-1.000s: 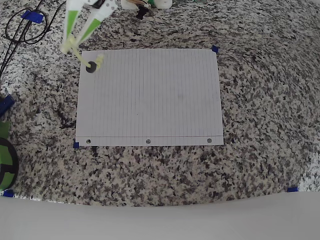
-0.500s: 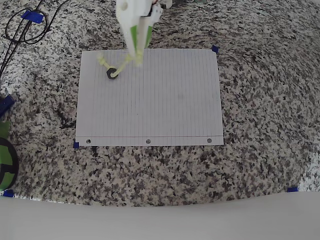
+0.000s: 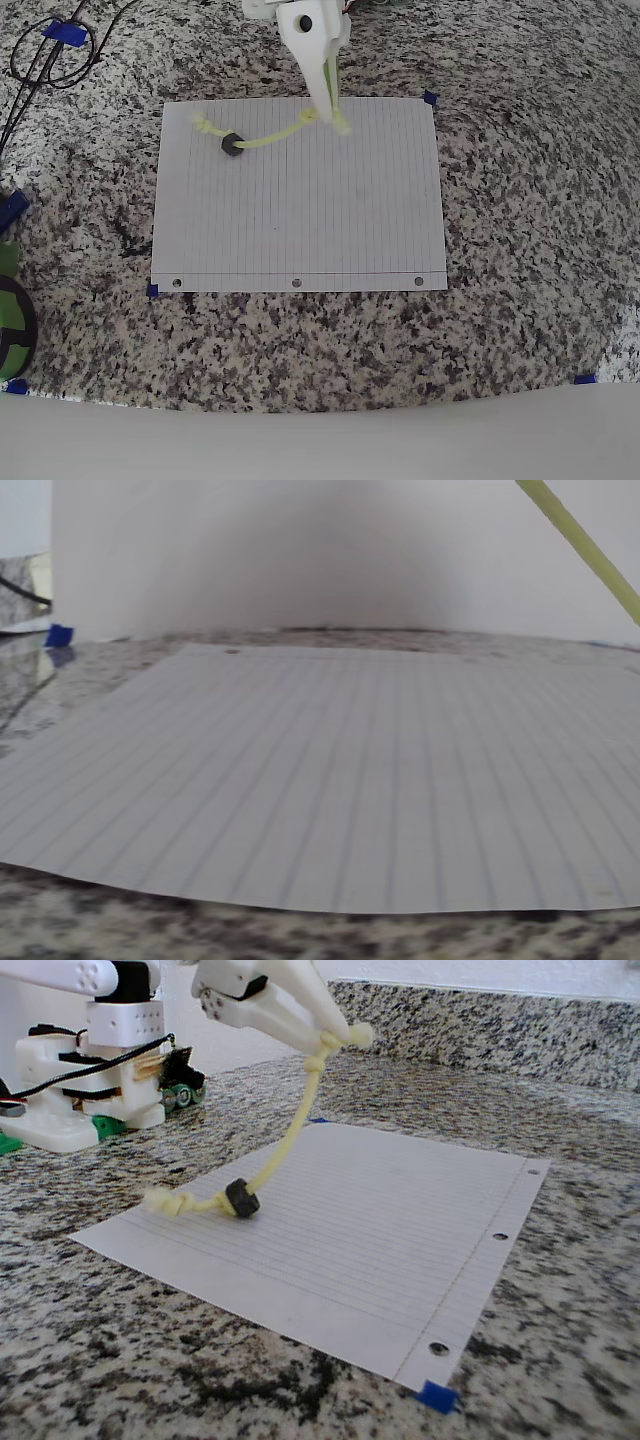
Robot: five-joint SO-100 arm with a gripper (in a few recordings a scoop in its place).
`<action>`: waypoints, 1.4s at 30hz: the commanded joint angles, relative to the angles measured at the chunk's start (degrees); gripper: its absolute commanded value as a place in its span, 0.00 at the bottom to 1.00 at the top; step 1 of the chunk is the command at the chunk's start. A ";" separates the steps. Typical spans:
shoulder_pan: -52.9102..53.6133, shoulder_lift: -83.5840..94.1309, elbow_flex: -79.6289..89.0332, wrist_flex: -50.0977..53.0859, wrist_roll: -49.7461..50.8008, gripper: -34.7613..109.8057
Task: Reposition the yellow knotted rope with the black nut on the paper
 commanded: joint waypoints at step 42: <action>-8.88 8.35 7.12 2.64 -20.83 0.62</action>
